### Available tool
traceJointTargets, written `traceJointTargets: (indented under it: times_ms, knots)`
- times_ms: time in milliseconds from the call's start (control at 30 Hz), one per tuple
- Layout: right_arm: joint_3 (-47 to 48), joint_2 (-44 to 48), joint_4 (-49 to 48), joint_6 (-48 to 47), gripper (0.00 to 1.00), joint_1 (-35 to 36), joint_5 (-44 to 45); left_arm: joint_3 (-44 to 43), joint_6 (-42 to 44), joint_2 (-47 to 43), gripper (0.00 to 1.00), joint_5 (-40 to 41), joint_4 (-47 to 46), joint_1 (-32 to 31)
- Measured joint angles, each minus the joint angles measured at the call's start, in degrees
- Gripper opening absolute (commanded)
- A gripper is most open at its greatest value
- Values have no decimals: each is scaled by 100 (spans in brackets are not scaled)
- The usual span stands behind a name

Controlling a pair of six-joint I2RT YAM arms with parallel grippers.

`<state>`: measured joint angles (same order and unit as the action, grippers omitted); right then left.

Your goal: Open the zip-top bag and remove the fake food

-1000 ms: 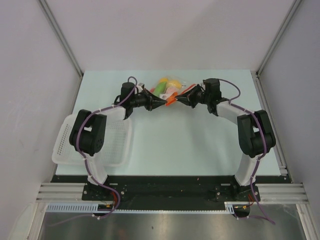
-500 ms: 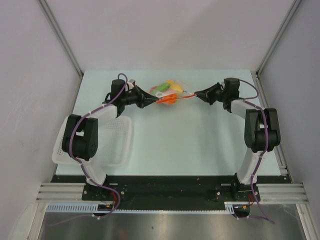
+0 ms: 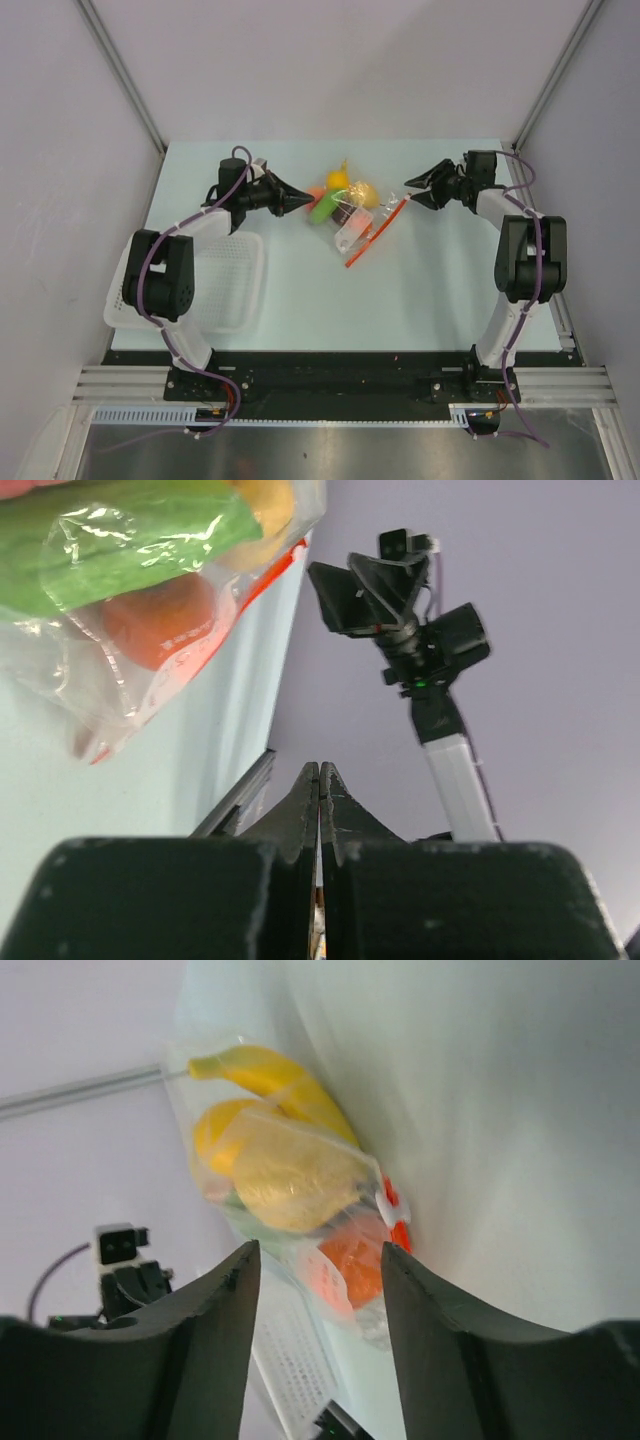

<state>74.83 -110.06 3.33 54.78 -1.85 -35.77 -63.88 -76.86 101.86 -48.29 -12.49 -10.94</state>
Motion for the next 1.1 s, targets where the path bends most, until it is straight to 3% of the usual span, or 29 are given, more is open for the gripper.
traceJointTargets:
  times_ms: [67,133,267,300,367,467,600,1100]
  knots:
    - [4,153,376,-256,66,46,46,-155,299,17,0,2,328,-11]
    - [11,356,920,-636,68,140,175,-695,872,129,7,26,1163,-79]
    - [-55,686,1561,-1202,66,304,435,-2109,2306,411,33,433,2461,-450]
    - [-111,752,1606,-1274,60,328,448,-2367,2625,426,39,579,2710,-605]
    - [-415,949,1604,-1401,50,326,424,-2977,3331,487,41,1014,3309,-1036]
    - [-820,1021,1451,-1443,44,271,315,-3657,4172,645,40,1587,3906,-1733]
    - [-1344,962,1084,-1519,38,240,173,-3792,4686,745,41,1847,4317,-2393]
    - [-1878,70,-1401,-1541,35,459,-278,-3213,4975,708,40,2127,4896,-2323]
